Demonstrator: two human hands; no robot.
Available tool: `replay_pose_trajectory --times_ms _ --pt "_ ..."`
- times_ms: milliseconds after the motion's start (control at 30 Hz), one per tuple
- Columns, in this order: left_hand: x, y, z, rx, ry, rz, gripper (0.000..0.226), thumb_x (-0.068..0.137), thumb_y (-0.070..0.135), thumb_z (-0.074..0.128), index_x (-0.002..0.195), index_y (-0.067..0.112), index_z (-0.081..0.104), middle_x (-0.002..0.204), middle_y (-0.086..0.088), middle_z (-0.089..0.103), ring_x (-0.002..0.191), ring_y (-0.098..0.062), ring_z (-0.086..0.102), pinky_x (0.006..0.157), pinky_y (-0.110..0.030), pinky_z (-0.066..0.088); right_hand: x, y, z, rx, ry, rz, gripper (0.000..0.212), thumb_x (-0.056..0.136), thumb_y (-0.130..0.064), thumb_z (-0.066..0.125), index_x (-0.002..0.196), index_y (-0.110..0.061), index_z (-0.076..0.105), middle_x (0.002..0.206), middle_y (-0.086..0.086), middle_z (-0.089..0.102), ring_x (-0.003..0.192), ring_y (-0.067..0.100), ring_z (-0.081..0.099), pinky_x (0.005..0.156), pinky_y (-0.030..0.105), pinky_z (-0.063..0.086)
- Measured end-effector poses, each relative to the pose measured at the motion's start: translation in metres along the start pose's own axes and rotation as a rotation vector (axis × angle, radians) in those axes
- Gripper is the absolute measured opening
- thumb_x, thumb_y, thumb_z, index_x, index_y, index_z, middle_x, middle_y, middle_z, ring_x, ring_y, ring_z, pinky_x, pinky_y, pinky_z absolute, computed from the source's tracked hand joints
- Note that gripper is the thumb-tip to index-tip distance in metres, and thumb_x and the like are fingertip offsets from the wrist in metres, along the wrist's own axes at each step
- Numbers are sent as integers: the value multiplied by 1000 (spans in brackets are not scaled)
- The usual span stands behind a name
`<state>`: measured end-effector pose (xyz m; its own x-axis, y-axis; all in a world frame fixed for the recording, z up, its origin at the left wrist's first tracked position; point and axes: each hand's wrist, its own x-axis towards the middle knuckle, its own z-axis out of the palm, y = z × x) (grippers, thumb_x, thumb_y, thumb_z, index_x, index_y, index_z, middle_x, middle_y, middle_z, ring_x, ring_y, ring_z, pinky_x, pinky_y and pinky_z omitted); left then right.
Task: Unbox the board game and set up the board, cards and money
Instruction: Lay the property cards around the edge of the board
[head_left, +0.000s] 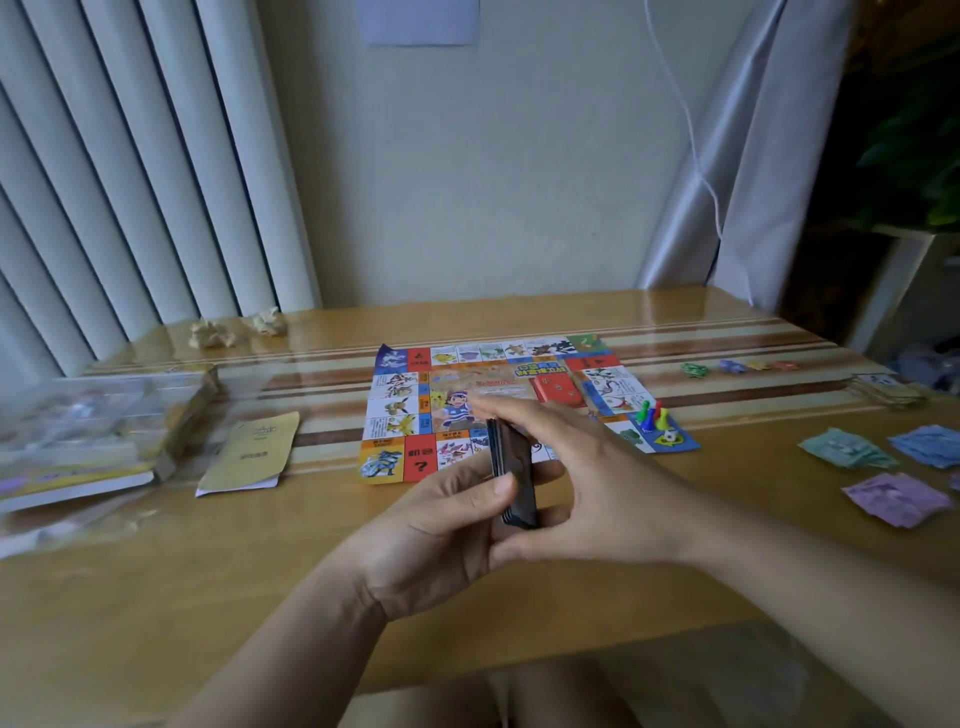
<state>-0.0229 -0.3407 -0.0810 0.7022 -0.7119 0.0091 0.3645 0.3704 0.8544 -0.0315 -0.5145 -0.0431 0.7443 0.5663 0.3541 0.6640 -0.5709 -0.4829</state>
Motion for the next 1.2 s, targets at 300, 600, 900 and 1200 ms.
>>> replay_pose_trajectory --times_ms 300,600,900,1200 --pt "-15 -24 0 -55 40 -159 55 61 28 89 108 5 71 116 -19 65 101 -24 66 78 -31 56 -26 12 35 118 16 -55 56 72 -37 76 125 -32 56 136 -14 44 126 -4 44 104 14 35" --pt "-3 -27 -1 -126 255 -130 60 70 29 79 116 -6 62 113 -25 64 93 -26 67 73 -28 56 -21 23 35 171 16 128 87 64 -38 86 137 -37 39 130 -20 53 119 -8 47 99 8 36" --pt "0 -23 -3 -166 121 -151 41 62 10 86 99 0 72 100 -24 67 90 -28 70 70 -32 58 -17 30 33 -103 -42 -48 88 72 -53 69 146 -23 32 122 -20 34 119 0 34 104 11 25" --pt "7 -27 -4 -188 215 -176 95 56 33 91 134 -1 48 133 -20 51 118 -32 49 78 -31 53 -13 35 26 61 -50 3 103 64 -45 83 145 -45 19 128 -12 51 122 -8 41 100 3 25"
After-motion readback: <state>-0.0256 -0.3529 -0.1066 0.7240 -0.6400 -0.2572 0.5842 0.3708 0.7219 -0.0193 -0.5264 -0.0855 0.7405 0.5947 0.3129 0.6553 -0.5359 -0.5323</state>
